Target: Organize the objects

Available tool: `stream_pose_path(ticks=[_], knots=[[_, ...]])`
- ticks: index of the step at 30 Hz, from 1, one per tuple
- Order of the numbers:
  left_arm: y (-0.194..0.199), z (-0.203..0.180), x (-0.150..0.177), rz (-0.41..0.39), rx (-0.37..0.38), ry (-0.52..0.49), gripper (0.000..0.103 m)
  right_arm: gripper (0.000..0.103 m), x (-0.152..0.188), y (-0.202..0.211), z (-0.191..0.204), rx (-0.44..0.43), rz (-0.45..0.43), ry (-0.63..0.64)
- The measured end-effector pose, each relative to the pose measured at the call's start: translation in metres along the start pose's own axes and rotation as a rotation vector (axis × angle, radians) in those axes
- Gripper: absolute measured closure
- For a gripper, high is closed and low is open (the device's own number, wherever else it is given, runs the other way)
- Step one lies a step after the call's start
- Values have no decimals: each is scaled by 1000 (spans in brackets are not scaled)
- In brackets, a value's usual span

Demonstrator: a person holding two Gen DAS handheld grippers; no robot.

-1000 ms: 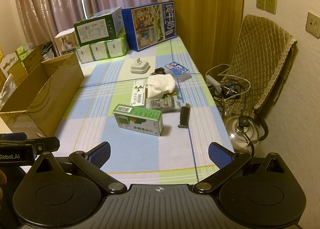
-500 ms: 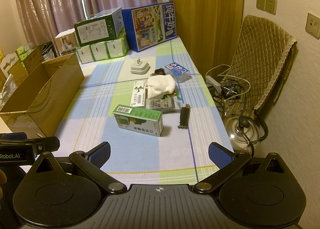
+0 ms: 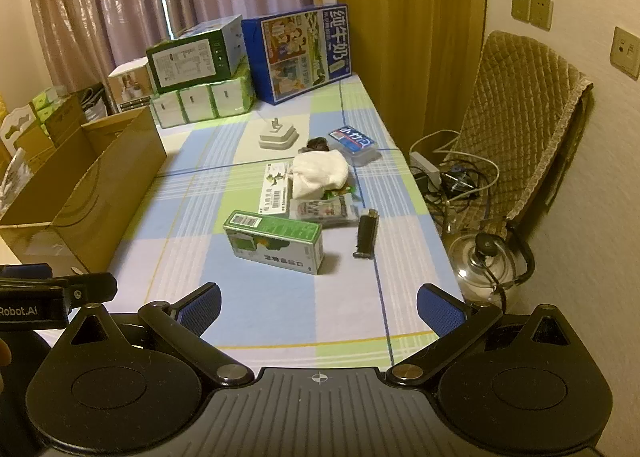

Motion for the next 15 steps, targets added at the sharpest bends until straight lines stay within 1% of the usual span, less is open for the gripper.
stream_pose_path(ticks=[15], knots=[[-9, -5, -5, 16, 10, -22, 1, 2, -2, -7, -10, 7, -2, -14]])
Point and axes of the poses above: each gripper's, at about its wrist camera, not at the fingertips, and y roughly against the way its jaws point, z to its left, x to its underside, the point moved 5 cm from there along -y, roughly the way its jaws point, and after that the axes turned 5 degrees about -z, right-handed, at the moved point
